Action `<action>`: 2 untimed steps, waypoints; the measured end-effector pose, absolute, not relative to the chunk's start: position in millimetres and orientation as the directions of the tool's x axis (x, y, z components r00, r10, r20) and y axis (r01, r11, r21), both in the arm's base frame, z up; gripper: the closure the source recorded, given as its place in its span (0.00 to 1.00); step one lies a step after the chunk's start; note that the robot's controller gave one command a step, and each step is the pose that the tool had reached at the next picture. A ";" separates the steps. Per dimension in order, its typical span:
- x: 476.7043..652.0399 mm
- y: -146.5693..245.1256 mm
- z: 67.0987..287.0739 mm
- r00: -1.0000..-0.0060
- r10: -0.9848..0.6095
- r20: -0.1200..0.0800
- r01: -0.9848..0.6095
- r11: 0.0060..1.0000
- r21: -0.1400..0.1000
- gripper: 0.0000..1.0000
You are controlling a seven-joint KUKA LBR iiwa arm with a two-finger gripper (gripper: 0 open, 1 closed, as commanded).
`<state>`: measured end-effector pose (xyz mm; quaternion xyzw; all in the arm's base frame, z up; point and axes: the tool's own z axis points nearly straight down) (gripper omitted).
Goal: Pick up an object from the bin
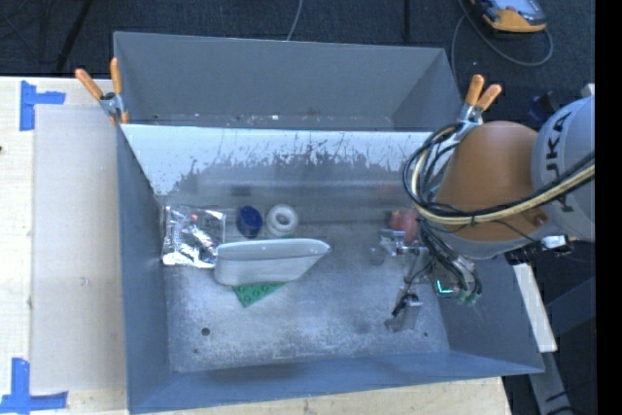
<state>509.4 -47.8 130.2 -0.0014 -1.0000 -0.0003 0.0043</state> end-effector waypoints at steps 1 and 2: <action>544.8 -0.8 107.1 -0.999 0.034 -0.001 0.034 0.999 0.003 0.00; 538.3 41.6 126.4 -0.998 0.064 -0.001 0.064 0.998 0.002 0.00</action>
Offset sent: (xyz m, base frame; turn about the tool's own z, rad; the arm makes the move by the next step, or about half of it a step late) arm 0.0341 0.0431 -0.0211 0.0364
